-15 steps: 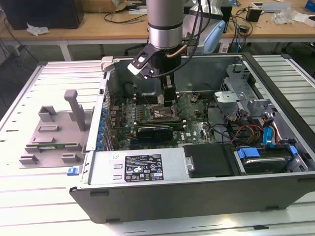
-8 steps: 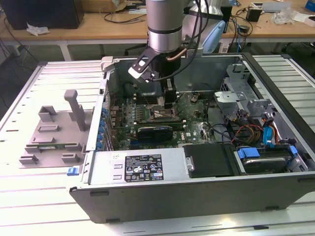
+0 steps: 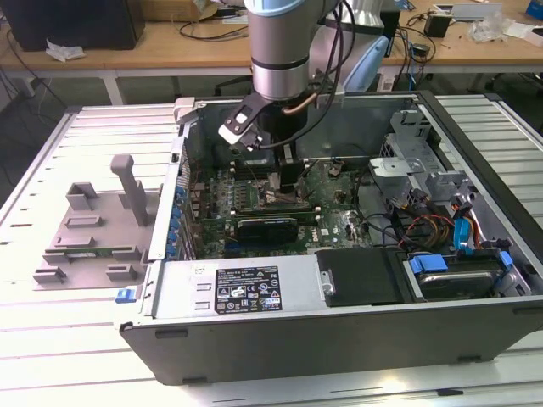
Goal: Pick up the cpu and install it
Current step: 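Place the cpu into insertion slot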
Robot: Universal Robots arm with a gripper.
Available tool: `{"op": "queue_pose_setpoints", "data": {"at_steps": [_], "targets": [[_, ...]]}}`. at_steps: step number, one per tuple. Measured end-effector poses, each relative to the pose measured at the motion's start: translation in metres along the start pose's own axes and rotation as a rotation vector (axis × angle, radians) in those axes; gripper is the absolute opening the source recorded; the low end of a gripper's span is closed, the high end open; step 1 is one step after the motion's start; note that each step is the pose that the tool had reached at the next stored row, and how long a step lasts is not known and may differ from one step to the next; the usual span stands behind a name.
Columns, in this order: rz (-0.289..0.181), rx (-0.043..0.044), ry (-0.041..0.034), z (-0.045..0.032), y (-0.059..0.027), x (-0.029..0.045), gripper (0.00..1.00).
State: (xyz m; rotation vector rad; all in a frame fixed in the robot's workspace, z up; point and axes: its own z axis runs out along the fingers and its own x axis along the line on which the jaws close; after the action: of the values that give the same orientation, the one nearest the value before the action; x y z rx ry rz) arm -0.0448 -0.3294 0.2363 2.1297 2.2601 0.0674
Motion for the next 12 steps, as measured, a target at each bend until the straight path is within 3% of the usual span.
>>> {"op": "queue_pose_setpoints", "data": {"at_steps": [4, 12], "targets": [[0.0, 0.0, 0.0013, 0.0089, -0.0009, 0.0002, 0.54], [0.0, 0.0, 0.0015, 0.018, -0.0015, 0.0009, 0.54]]}}
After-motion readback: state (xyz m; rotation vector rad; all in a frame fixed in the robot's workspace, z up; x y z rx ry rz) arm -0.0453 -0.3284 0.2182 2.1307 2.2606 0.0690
